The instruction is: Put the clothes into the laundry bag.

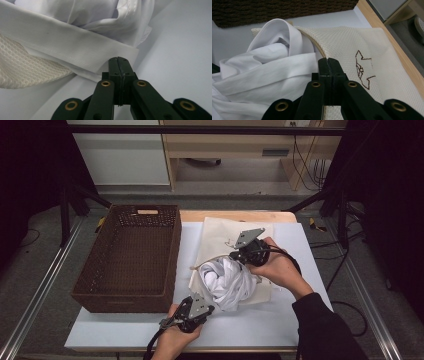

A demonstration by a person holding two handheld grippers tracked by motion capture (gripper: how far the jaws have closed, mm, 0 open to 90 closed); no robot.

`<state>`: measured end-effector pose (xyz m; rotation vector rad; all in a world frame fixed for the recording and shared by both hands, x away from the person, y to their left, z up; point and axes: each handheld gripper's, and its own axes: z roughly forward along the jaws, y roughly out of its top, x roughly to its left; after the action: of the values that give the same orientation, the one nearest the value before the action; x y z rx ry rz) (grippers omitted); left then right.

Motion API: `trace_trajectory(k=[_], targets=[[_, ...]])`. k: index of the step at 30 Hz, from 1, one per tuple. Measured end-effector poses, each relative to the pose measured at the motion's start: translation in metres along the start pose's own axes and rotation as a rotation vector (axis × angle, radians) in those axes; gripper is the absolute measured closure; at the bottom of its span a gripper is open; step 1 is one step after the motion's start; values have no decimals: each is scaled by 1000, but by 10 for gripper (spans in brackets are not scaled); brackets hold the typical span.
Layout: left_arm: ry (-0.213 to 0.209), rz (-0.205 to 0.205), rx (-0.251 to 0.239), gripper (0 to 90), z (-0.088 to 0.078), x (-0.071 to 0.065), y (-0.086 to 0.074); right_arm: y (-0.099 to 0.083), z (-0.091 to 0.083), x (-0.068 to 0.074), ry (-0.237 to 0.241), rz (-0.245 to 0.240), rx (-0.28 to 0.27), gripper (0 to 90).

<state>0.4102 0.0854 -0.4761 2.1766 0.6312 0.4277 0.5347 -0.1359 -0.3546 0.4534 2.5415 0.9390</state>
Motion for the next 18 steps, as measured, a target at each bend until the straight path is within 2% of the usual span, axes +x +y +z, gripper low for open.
trace_trajectory(k=[18], targets=[[10, -4, 3, 900, 13, 9, 10, 1, 2, 2, 4, -5, 1, 900]])
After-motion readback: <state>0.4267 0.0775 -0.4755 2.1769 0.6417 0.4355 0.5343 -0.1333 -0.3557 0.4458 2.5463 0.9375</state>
